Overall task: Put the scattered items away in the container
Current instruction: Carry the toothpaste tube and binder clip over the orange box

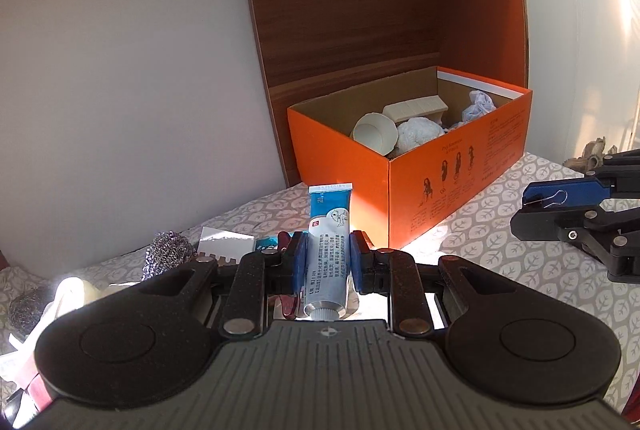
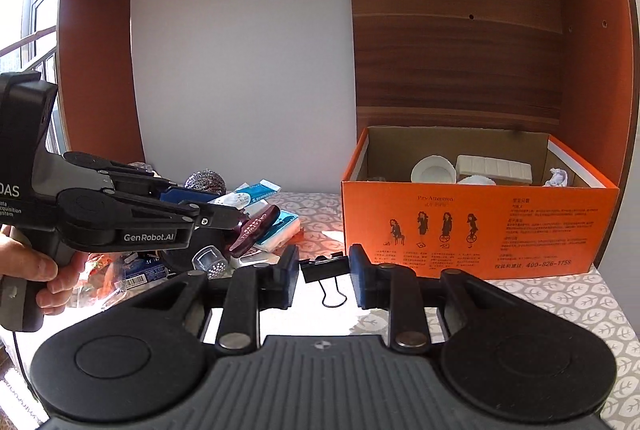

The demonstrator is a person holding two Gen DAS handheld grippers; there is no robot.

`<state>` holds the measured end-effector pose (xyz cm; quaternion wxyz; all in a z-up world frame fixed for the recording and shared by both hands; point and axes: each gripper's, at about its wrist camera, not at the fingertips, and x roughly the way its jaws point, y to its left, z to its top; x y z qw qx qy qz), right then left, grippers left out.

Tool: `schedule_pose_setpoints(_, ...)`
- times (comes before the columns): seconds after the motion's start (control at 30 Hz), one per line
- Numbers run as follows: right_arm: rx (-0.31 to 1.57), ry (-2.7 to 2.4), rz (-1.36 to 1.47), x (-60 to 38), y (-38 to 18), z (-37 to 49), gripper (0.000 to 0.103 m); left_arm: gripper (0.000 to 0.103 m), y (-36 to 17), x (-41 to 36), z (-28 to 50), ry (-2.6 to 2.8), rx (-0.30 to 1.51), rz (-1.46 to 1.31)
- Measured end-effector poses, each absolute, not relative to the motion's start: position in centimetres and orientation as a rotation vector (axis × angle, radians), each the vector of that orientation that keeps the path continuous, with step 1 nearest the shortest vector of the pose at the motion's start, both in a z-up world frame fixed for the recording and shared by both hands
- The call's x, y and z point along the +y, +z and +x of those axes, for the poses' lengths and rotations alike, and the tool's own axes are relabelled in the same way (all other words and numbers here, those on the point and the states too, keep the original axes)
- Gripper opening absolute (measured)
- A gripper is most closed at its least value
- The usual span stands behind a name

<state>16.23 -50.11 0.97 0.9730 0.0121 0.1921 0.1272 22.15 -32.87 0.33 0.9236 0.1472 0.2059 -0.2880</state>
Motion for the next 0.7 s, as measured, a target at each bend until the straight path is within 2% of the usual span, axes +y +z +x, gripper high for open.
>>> schedule_pose_setpoints(0.23, 0.339, 0.218, 0.056, -52.2, 3.0, 16.9, 0.025, 0.023, 2.3, -36.4, 23.7, -0.590, 0.365, 0.348)
schedule_pose_setpoints(0.7, 0.300, 0.132, 0.020, -56.3, 6.2, 19.2, 0.025, 0.023, 2.7, -41.1, 27.3, -0.561, 0.345, 0.428)
